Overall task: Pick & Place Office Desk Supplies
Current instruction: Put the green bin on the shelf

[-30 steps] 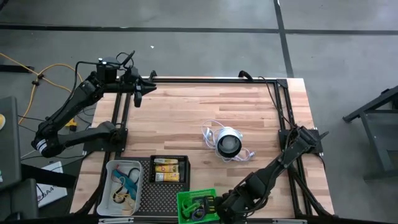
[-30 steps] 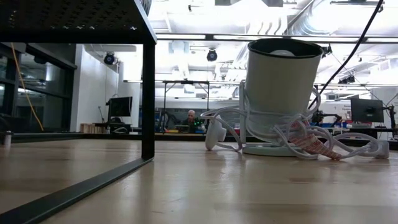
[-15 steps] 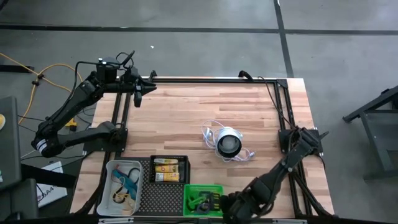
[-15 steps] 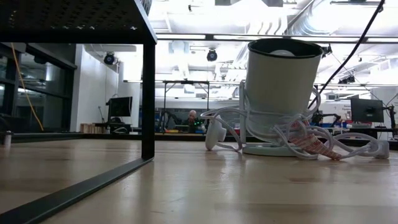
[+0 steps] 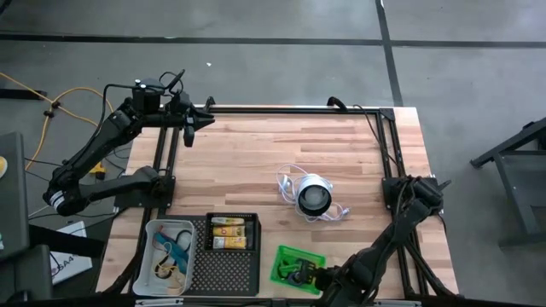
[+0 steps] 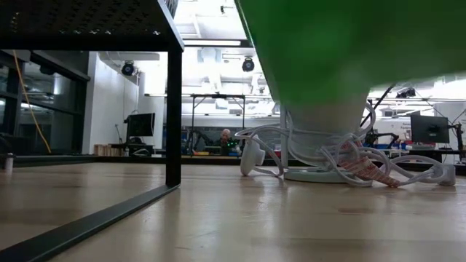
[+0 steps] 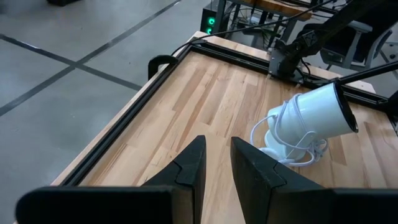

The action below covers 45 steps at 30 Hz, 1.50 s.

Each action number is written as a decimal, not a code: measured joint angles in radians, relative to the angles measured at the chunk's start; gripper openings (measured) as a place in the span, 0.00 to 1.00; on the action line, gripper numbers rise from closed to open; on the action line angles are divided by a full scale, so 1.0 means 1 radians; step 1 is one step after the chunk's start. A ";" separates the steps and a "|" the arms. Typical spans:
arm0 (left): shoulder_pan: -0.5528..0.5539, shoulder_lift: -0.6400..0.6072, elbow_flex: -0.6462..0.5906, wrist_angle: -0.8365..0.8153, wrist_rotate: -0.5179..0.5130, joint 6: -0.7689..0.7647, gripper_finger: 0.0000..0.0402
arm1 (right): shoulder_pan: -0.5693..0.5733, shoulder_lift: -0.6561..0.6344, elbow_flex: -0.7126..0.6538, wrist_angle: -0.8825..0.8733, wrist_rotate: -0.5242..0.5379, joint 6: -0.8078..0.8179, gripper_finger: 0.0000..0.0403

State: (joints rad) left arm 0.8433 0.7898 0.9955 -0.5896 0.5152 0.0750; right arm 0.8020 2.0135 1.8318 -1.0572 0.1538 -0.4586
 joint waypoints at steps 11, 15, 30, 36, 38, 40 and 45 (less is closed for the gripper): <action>0.000 0.000 0.000 0.000 0.000 0.000 0.17 | 0.001 -0.073 -0.339 0.283 0.064 0.049 0.01; 0.000 0.000 0.000 0.000 0.000 0.000 0.17 | 0.001 -0.073 -0.397 0.334 0.060 0.055 0.01; 0.000 0.000 0.000 0.001 0.000 0.000 0.17 | 0.000 -0.073 -0.442 0.375 0.038 0.099 0.02; 0.000 0.000 0.000 0.001 0.000 0.000 0.17 | 0.000 -0.073 -0.442 0.383 0.038 0.098 0.09; 0.000 0.000 0.000 0.001 0.000 0.000 0.17 | 0.000 -0.073 -0.442 0.384 0.037 0.098 0.12; 0.000 0.000 0.000 0.001 0.000 0.000 0.17 | 0.000 -0.073 -0.442 0.384 0.038 0.098 0.15; 0.000 0.000 0.000 0.001 0.000 0.000 0.17 | 0.000 -0.082 -0.442 0.382 0.056 0.096 0.20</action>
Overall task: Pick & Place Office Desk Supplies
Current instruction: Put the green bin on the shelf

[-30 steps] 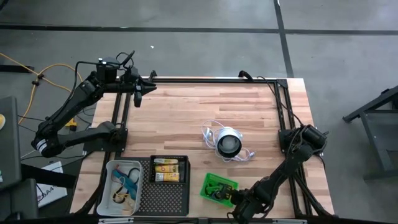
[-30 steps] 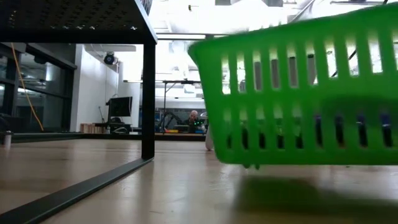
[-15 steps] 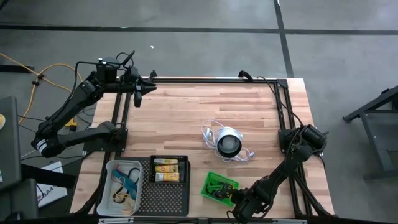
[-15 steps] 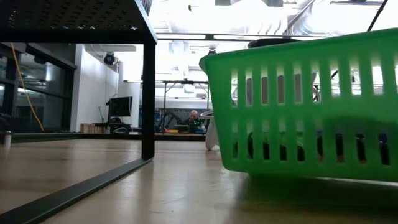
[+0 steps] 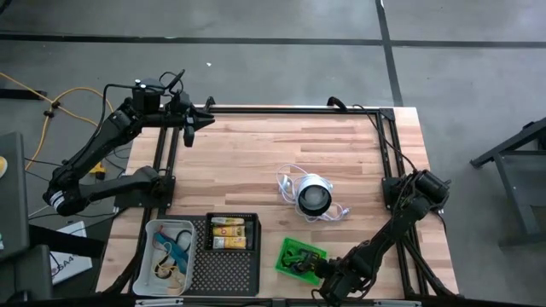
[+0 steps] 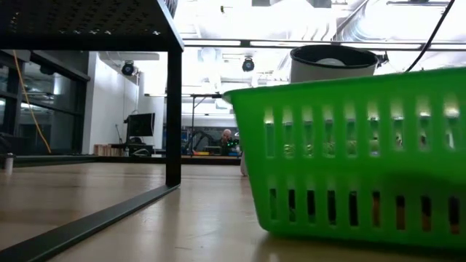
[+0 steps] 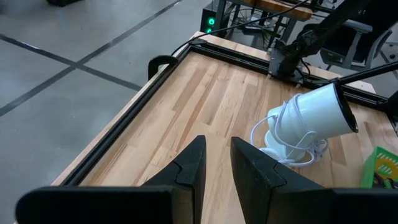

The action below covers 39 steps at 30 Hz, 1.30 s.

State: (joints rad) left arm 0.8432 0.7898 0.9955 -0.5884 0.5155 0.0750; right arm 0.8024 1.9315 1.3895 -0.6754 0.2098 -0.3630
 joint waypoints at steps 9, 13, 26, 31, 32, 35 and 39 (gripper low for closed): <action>0.000 0.000 0.000 0.002 0.000 0.000 0.17 | -0.005 -0.118 0.001 -0.069 0.008 0.030 0.23; 0.000 0.000 0.000 0.002 0.000 0.000 0.17 | 0.013 -0.156 0.001 -0.173 -0.030 0.180 0.23; 0.000 0.000 0.000 0.003 0.000 0.000 0.17 | 0.136 -0.277 -0.229 -0.161 -0.144 0.806 0.23; 0.000 0.000 0.000 0.003 0.000 0.000 0.17 | 0.182 -0.313 -0.286 -0.167 -0.142 0.942 0.23; 0.000 0.000 0.000 0.003 0.000 0.000 0.17 | 0.189 -0.313 -0.288 -0.163 -0.142 0.954 0.23; 0.000 0.000 0.000 0.003 0.000 0.000 0.17 | 0.207 -0.311 -0.290 -0.166 -0.144 0.970 0.23; 0.000 0.000 0.000 0.003 0.000 0.000 0.17 | 0.211 -0.311 -0.290 -0.165 -0.165 0.970 0.23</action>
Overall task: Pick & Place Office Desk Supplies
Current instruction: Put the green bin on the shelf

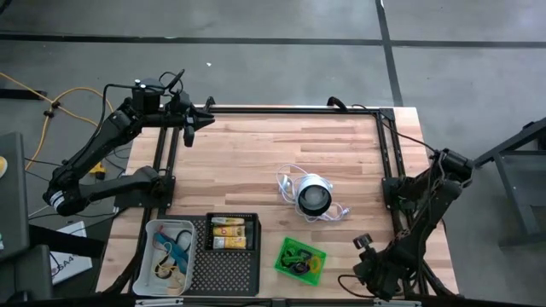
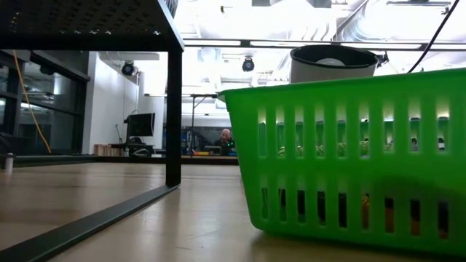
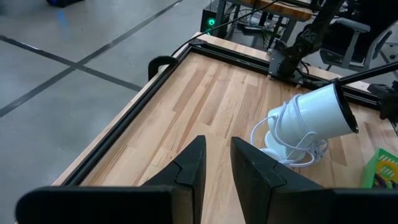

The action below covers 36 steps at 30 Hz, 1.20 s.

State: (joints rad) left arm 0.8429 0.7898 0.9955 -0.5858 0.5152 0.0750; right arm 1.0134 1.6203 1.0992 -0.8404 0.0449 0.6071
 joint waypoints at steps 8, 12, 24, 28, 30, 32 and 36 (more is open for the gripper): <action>0.000 0.000 0.000 0.000 0.000 0.000 0.17 | 0.000 0.000 0.000 0.016 0.000 0.001 0.23; 0.000 0.000 0.000 0.000 0.000 0.000 0.17 | -0.001 0.000 0.000 0.040 0.000 0.000 0.23; 0.000 0.000 0.000 0.000 0.000 0.000 0.17 | -0.001 0.001 0.000 0.308 0.000 -0.001 0.23; 0.000 0.000 0.000 0.000 0.000 0.000 0.17 | -0.001 0.001 0.000 0.421 0.000 -0.002 0.23; 0.000 0.000 0.000 0.000 0.000 0.000 0.17 | -0.002 0.001 0.000 0.473 0.008 -0.007 0.23; 0.000 0.000 0.000 0.000 0.000 0.000 0.17 | -0.002 0.001 0.000 0.527 0.008 -0.008 0.23; 0.000 0.000 0.000 0.000 0.000 0.000 0.17 | -0.002 0.001 0.000 0.621 0.008 -0.009 0.23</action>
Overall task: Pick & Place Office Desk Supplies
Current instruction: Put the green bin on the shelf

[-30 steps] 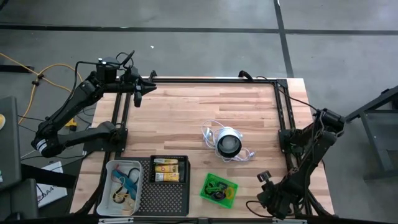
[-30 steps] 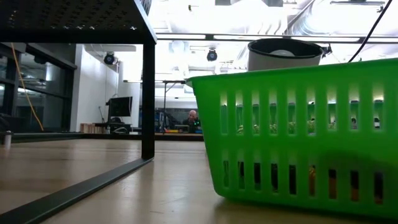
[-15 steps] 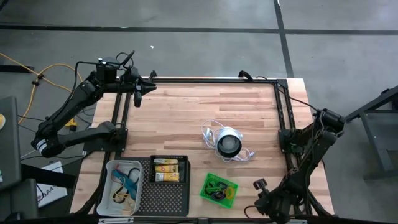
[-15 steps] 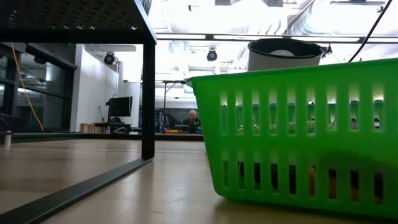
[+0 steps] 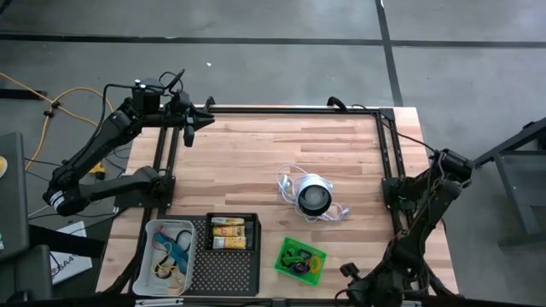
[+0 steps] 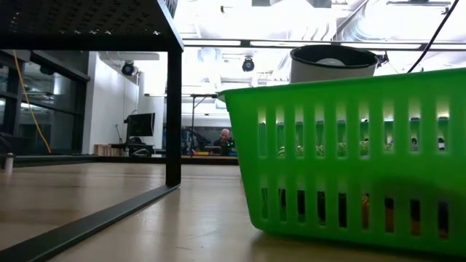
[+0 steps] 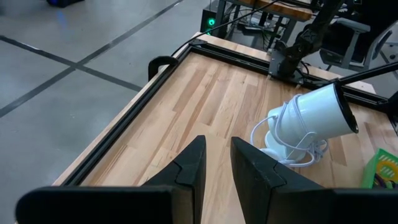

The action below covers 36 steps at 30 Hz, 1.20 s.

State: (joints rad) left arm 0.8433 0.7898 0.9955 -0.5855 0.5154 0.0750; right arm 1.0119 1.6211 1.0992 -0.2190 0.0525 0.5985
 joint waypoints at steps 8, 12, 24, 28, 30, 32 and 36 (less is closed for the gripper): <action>0.000 0.000 0.000 0.000 0.000 0.000 0.17 | 0.004 0.000 0.000 0.121 -0.003 0.080 0.23; 0.000 0.000 0.000 0.000 0.000 0.000 0.17 | 0.018 0.000 0.000 0.131 -0.004 0.104 0.23; 0.000 0.000 0.000 0.000 0.000 0.000 0.17 | 0.021 0.000 0.000 0.131 0.119 0.039 0.23; 0.000 0.000 0.000 0.000 0.000 0.000 0.17 | -0.011 0.000 0.000 0.129 0.317 -0.053 0.23; 0.000 0.000 0.000 0.000 0.000 0.000 0.17 | -0.032 0.000 0.000 0.128 0.437 -0.084 0.23; 0.000 0.000 0.000 0.000 0.000 0.000 0.17 | -0.056 0.000 0.000 0.127 0.555 -0.114 0.23; 0.000 0.000 0.000 0.000 0.000 0.000 0.17 | -0.120 0.000 0.000 0.128 0.697 -0.118 0.23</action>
State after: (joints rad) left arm 0.8430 0.7898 0.9955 -0.5855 0.5155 0.0750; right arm 0.8917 1.6215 1.0996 -0.0914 0.7494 0.4801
